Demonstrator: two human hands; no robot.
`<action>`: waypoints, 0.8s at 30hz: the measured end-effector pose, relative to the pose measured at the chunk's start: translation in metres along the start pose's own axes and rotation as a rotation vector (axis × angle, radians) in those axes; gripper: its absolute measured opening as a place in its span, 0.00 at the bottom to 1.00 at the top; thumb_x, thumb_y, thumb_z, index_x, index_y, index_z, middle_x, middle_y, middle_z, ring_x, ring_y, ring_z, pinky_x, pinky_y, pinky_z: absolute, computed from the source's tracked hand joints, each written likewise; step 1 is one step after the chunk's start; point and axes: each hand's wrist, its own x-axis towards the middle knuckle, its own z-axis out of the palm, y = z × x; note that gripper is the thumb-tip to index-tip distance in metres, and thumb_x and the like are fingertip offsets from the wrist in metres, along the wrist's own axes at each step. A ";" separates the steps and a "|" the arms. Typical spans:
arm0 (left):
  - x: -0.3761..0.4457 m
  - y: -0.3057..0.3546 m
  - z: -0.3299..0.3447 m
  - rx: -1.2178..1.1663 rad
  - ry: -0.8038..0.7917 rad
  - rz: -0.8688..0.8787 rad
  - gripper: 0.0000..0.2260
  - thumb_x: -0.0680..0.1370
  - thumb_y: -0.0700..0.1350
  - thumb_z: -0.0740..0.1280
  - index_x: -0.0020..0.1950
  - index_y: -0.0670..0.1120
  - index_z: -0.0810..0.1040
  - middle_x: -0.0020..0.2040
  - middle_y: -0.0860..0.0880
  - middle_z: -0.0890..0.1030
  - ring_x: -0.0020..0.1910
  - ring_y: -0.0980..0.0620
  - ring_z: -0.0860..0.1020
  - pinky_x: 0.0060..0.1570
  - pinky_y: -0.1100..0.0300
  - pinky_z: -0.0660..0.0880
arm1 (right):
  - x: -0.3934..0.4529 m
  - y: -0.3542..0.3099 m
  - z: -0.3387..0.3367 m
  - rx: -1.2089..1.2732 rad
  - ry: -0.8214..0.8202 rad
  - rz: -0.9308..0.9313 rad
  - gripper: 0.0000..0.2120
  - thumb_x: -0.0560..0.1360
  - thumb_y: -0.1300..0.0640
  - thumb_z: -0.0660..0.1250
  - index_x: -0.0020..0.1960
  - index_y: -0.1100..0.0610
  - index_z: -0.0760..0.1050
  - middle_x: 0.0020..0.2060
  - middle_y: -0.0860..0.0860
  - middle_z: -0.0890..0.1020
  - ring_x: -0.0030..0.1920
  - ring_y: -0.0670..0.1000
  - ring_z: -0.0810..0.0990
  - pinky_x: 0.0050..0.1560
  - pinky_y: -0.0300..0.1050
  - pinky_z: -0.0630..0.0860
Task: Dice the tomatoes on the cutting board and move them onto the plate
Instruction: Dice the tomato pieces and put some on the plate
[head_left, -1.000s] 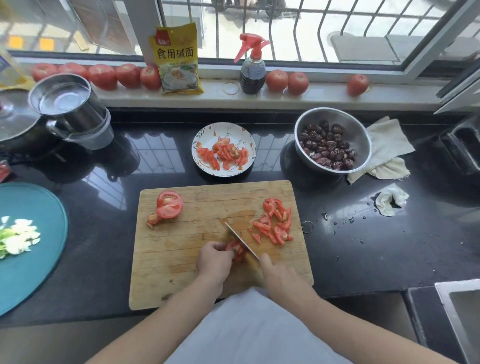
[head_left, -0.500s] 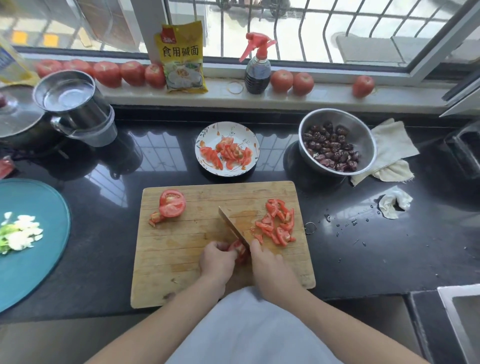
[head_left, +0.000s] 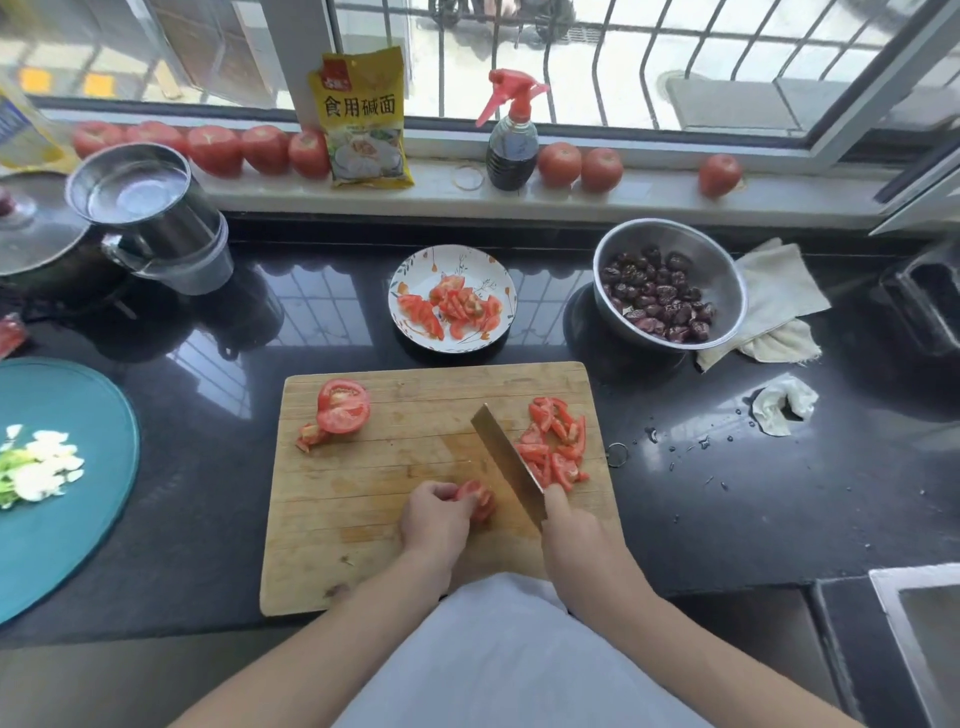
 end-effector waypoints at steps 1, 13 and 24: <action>0.001 0.000 0.001 -0.008 0.006 -0.007 0.11 0.76 0.51 0.78 0.49 0.48 0.80 0.45 0.50 0.85 0.46 0.51 0.83 0.49 0.54 0.79 | -0.005 -0.006 0.000 -0.026 -0.039 -0.026 0.11 0.78 0.63 0.52 0.46 0.48 0.54 0.35 0.46 0.69 0.41 0.61 0.72 0.37 0.52 0.66; 0.001 0.001 0.006 -0.025 0.029 -0.046 0.08 0.76 0.50 0.77 0.48 0.49 0.82 0.46 0.49 0.86 0.47 0.48 0.83 0.50 0.51 0.80 | -0.020 -0.017 -0.008 -0.278 -0.219 -0.067 0.09 0.80 0.57 0.56 0.59 0.55 0.60 0.50 0.54 0.77 0.52 0.63 0.78 0.43 0.54 0.69; -0.002 0.004 0.003 0.083 0.067 -0.009 0.07 0.77 0.50 0.75 0.47 0.48 0.83 0.45 0.49 0.86 0.48 0.45 0.84 0.56 0.49 0.81 | 0.016 -0.032 0.025 -0.264 -0.115 -0.113 0.13 0.77 0.64 0.55 0.59 0.53 0.59 0.52 0.54 0.75 0.50 0.64 0.80 0.38 0.54 0.68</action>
